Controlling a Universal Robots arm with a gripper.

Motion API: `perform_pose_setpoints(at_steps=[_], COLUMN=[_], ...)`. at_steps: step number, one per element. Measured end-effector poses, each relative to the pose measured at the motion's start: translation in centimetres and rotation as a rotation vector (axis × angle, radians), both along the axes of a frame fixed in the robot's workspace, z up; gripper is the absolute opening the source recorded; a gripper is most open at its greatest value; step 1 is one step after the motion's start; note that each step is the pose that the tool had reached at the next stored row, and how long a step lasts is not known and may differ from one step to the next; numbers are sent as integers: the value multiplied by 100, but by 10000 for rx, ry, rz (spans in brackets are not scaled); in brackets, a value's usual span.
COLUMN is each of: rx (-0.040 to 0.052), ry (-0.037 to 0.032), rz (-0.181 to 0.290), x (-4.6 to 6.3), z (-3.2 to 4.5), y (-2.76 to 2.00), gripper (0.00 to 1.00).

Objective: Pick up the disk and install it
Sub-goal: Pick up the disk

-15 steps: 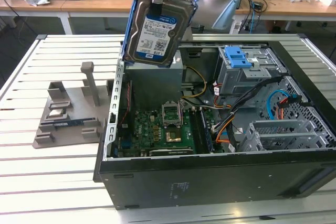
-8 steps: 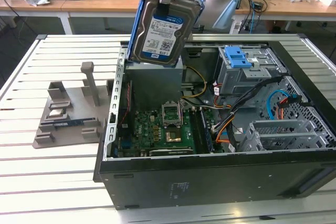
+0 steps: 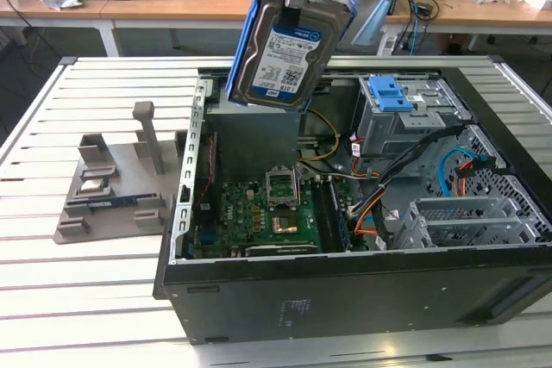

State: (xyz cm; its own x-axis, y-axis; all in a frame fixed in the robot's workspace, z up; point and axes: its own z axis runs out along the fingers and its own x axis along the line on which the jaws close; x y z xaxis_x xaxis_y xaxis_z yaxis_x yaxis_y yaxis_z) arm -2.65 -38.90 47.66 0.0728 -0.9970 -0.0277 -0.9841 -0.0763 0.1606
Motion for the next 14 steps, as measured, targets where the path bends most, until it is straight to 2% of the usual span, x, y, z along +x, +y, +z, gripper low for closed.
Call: perform_pose_setpoints(at_steps=[6, 14], rx=[0, 0], ry=[11, 27], rz=[0, 0], x=[50, 114], z=[-2, -5], y=[-90, -165], gripper=[37, 37])
